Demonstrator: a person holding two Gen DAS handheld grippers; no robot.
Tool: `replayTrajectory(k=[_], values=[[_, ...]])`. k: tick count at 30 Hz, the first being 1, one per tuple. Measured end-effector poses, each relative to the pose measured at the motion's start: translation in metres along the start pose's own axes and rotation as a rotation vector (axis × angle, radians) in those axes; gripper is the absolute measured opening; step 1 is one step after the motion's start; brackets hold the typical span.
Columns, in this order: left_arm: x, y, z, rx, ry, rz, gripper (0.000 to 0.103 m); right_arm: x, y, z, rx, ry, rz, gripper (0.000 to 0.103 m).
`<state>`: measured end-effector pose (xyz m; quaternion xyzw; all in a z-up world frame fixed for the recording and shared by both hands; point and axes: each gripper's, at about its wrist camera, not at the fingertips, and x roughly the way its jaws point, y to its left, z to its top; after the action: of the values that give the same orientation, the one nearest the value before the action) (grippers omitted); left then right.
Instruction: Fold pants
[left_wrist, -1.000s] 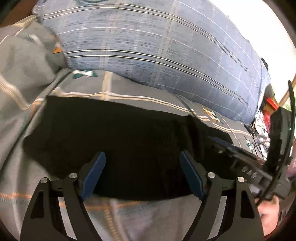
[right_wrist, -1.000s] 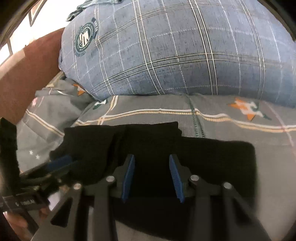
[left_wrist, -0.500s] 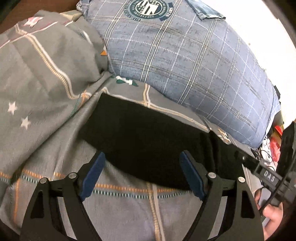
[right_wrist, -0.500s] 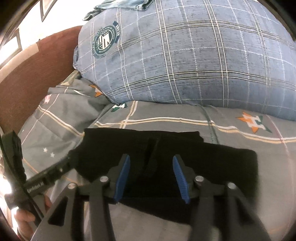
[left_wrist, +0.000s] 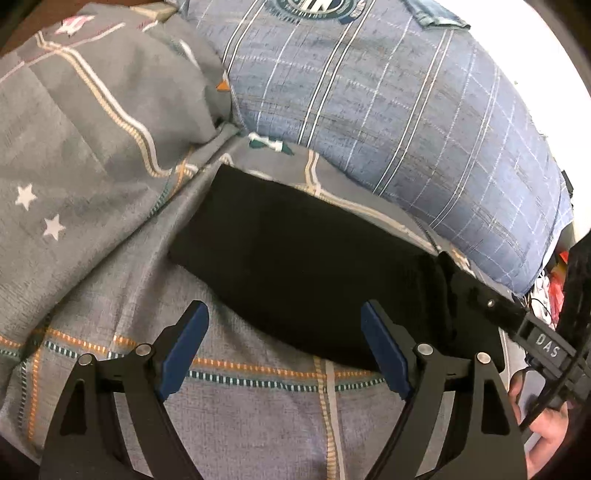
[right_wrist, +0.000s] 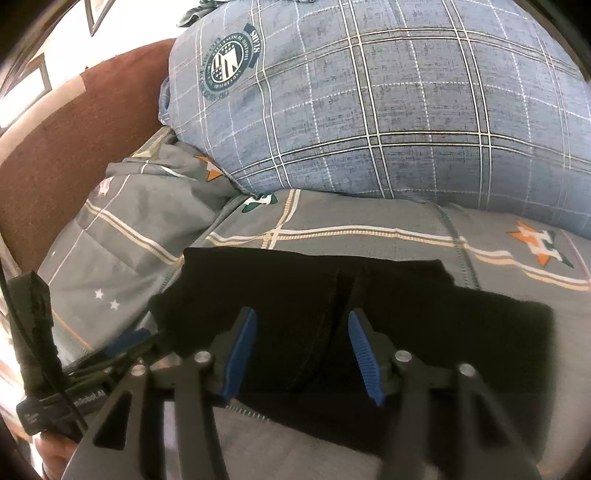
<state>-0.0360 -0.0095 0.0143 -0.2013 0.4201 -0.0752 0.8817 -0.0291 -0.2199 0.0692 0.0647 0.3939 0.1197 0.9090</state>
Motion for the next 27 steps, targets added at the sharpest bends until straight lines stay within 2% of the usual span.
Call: replayTrajectory(k=[3,7,11,13,15,16,22,25,27], values=[[-0.001,0.008,0.001,-0.021,-0.004,0.037,0.085,0.004,0.001,0.003,-0.004,0.007,0.020,0.054],[-0.004,0.020,-0.001,-0.087,0.012,0.033,0.085,0.023,0.014,0.014,-0.048,0.032,0.087,0.056],[-0.014,0.032,-0.005,-0.143,-0.028,0.061,0.085,0.058,0.038,0.035,-0.154,0.082,0.164,0.059],[-0.012,0.043,-0.006,-0.205,-0.011,0.042,0.085,0.077,0.049,0.042,-0.199,0.112,0.190,0.064],[-0.003,0.053,-0.005,-0.251,0.032,0.029,0.085,0.097,0.061,0.051,-0.247,0.143,0.197,0.064],[-0.002,0.054,-0.004,-0.257,0.024,0.028,0.086,0.106,0.065,0.054,-0.263,0.155,0.199,0.064],[0.005,0.048,-0.001,-0.231,0.005,0.036,0.101,0.151,0.081,0.070,-0.298,0.251,0.247,0.066],[0.013,0.039,0.002,-0.190,-0.002,0.084,0.103,0.172,0.087,0.068,-0.319,0.313,0.251,0.069],[0.017,0.035,0.004,-0.152,-0.007,0.103,0.103,0.179,0.089,0.065,-0.324,0.323,0.258,0.068]])
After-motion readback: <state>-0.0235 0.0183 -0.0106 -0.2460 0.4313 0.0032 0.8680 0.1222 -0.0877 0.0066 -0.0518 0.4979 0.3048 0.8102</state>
